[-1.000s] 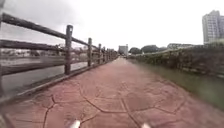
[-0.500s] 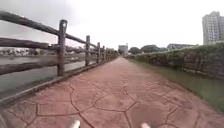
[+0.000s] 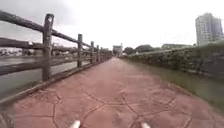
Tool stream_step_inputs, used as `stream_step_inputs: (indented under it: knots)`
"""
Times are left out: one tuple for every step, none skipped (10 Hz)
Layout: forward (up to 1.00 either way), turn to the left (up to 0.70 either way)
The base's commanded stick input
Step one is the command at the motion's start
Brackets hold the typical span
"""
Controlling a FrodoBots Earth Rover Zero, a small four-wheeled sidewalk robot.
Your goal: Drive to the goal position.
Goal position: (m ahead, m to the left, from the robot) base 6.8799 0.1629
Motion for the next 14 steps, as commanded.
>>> stream_step_inputs:
  knots:
    - [0.70,0.00]
    - [0.70,0.00]
    - [0.70,0.00]
    - [0.70,0.00]
    - [0.70,0.00]
    - [0.70,0.00]
    - [0.70,0.00]
    - [0.70,0.00]
    - [0.70,0.00]
    - [0.70,0.00]
    - [0.70,0.00]
    - [0.70,0.00]
    - [0.70,0.00]
    - [0.70,0.00]
